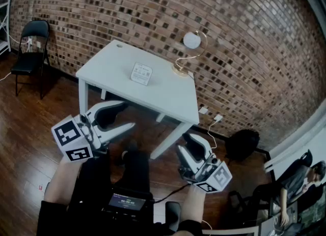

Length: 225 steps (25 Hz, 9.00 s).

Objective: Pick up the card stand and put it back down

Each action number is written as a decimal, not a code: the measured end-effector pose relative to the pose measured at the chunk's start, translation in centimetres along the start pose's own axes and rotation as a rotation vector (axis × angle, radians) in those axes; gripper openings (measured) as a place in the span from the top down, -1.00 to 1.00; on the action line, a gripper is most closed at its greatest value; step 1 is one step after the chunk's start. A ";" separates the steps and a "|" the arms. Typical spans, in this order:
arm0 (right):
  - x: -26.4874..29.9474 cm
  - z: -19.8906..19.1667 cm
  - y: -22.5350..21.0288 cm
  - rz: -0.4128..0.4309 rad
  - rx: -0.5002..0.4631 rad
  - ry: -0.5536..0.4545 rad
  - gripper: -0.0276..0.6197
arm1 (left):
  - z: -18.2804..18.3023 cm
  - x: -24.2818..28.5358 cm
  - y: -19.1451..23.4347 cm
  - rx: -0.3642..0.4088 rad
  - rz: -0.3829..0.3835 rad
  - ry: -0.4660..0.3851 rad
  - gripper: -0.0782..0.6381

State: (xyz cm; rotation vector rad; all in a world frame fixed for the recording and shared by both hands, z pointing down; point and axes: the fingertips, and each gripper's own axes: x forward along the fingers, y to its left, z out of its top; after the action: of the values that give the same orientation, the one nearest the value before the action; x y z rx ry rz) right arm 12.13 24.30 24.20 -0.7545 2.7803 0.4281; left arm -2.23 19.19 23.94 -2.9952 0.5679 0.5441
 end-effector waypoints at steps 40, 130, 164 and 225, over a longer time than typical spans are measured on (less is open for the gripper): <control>13.5 -30.9 -36.0 -0.017 0.240 0.477 0.22 | -12.2 9.8 27.7 -0.168 0.100 0.062 0.10; 29.9 -35.9 -53.2 0.369 0.523 0.508 0.83 | -14.8 17.1 36.8 -0.365 -0.099 -0.024 0.11; 36.2 -48.5 -65.0 0.429 0.534 0.637 0.83 | -19.9 20.7 43.0 -0.423 -0.054 0.082 0.11; 25.8 -44.8 -70.1 0.060 0.522 0.623 0.36 | -22.5 20.9 43.8 -0.462 -0.032 0.136 0.11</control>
State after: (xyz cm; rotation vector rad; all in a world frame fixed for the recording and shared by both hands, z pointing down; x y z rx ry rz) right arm 20.62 -60.34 43.06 -0.7636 3.2390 -0.6177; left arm 7.61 -31.28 38.72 -3.4935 0.4524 0.5355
